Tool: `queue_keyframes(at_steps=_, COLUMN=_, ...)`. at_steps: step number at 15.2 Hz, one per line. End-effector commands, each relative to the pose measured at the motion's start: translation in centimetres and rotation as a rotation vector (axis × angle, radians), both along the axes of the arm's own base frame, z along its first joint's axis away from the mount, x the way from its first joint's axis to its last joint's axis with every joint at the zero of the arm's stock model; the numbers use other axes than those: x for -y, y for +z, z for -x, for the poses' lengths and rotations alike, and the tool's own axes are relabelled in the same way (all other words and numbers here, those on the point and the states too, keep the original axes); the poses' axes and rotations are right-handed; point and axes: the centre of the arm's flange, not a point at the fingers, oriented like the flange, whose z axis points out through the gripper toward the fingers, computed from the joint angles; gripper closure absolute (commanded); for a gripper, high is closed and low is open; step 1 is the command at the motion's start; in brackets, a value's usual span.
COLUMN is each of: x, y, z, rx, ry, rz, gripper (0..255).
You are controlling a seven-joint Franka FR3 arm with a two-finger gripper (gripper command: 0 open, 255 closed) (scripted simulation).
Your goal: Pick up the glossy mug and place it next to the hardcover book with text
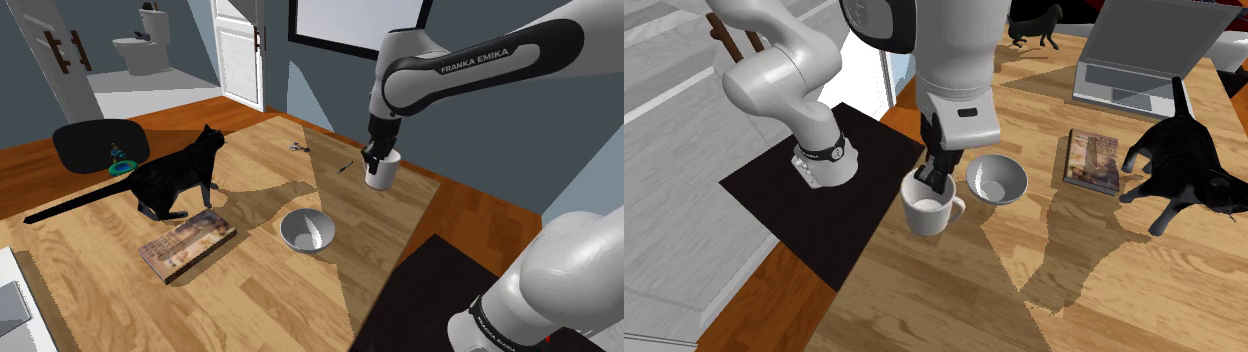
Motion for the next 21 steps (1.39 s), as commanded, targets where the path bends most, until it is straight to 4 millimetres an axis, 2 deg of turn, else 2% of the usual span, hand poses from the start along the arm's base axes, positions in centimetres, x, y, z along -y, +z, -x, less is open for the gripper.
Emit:
queue_keyframes(at_steps=1, x=0.0, y=1.1, z=0.0, rx=0.0, ry=0.0, rz=0.0, gripper=255)
queue_keyframes(at_steps=2, x=0.0, y=1.5, z=0.0, rx=0.0, ry=0.0, rz=0.0, gripper=255)
queue_keyframes(at_steps=21, x=-21.5, y=1.6, z=-12.8, rx=0.0, ry=0.0, rz=0.0, gripper=255)
